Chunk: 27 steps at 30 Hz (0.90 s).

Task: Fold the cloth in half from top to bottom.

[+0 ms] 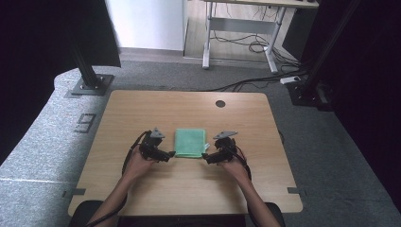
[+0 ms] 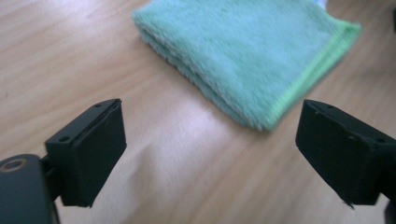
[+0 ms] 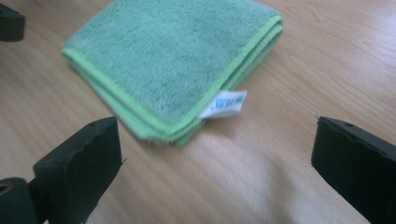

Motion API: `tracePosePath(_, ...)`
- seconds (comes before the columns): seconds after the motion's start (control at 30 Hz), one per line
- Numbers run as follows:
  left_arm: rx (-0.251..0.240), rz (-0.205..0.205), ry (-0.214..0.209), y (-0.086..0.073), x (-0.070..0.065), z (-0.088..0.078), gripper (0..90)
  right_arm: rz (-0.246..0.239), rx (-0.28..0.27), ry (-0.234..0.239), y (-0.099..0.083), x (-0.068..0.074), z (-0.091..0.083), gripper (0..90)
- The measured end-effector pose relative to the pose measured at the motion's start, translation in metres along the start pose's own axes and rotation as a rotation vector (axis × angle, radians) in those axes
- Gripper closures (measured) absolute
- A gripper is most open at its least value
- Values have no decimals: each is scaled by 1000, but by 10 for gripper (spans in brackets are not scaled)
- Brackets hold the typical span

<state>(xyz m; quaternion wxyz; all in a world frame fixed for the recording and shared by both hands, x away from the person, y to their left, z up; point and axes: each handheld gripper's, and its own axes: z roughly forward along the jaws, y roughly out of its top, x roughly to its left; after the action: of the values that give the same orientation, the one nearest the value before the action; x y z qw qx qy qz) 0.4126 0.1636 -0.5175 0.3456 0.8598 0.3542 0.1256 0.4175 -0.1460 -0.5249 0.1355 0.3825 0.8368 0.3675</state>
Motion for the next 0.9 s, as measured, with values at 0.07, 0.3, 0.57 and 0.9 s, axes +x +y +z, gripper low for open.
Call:
tracePosePath(0.07, 9, 10, 3, -5, -4, -5, 54, -11, 2, -5, -4, 1, -6, 3)
tracePosePath(0.3, 22, 23, 11, -24, -12, -21, 6, -20, -24, -17, -18, 3, -29, 0)
tracePosePath(0.57, 35, 21, 22, -48, -17, -28, 0, -19, -39, -42, -38, 4, -48, 0)
tracePosePath(0.9, 49, -4, 32, -68, -16, -22, 0, -3, 4, -67, -74, -4, -46, 0)
